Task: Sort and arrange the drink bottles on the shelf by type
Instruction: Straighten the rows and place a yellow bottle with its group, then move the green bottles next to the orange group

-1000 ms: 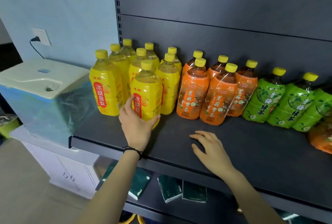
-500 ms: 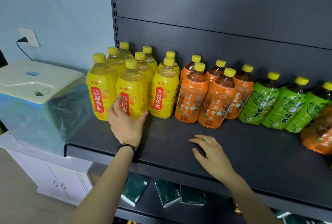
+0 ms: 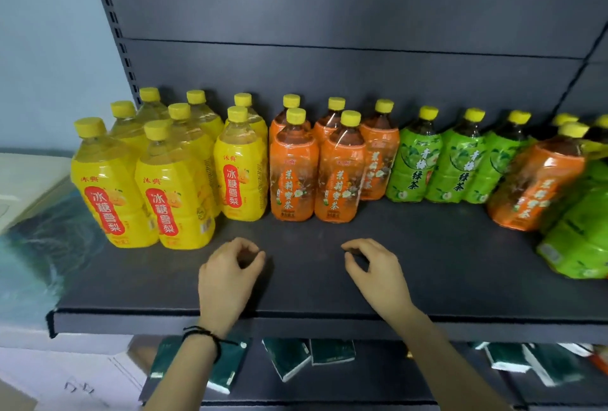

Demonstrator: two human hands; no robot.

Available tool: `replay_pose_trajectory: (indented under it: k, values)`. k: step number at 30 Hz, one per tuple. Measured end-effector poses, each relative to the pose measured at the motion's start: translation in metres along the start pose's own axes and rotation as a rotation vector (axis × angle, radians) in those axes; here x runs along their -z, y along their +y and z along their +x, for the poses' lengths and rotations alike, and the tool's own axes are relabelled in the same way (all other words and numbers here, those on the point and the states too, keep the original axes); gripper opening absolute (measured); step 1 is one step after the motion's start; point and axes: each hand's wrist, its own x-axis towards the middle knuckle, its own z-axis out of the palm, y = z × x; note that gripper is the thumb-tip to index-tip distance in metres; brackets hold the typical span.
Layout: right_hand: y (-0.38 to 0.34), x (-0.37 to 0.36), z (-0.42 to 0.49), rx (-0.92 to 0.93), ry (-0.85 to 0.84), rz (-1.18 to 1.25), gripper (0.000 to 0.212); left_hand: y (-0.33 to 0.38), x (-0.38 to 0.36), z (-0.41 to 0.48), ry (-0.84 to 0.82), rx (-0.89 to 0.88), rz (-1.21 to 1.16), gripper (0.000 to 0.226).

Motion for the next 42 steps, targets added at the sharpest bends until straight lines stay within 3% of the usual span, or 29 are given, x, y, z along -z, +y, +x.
replay_pose_trajectory:
  k: [2,7,14,20,29,35,39,42]
  values:
    - [0.011,0.02,-0.008,-0.038,0.049,0.038,0.019,0.022,-0.008,0.002,-0.065,-0.055,-0.006,0.011]
    - [0.058,0.084,-0.029,-0.129,0.118,0.092,0.023,0.082,-0.046,-0.016,-0.163,-0.09,-0.142,0.035]
    - [0.146,0.195,-0.067,-0.226,0.22,0.22,0.025,0.18,-0.137,-0.077,-0.248,-0.006,-0.362,0.036]
    - [0.215,0.277,-0.095,-0.2,0.344,0.288,0.026,0.272,-0.222,-0.128,-0.299,0.003,-0.508,0.037]
    - [0.254,0.33,-0.095,-0.212,0.533,0.337,0.026,0.369,-0.289,-0.131,-0.457,-0.022,-0.612,0.081]
    - [0.275,0.338,-0.077,-0.27,0.674,0.231,0.071,0.389,-0.32,-0.104,-0.507,-0.052,-0.665,0.1]
    - [0.295,0.351,-0.067,-0.327,0.463,0.451,0.109,0.392,-0.331,-0.099,-0.491,-0.032,-0.681,0.095]
    - [0.3,0.354,-0.066,-0.33,0.354,0.431,0.11,0.386,-0.331,-0.095,-0.476,-0.043,-0.684,0.09]
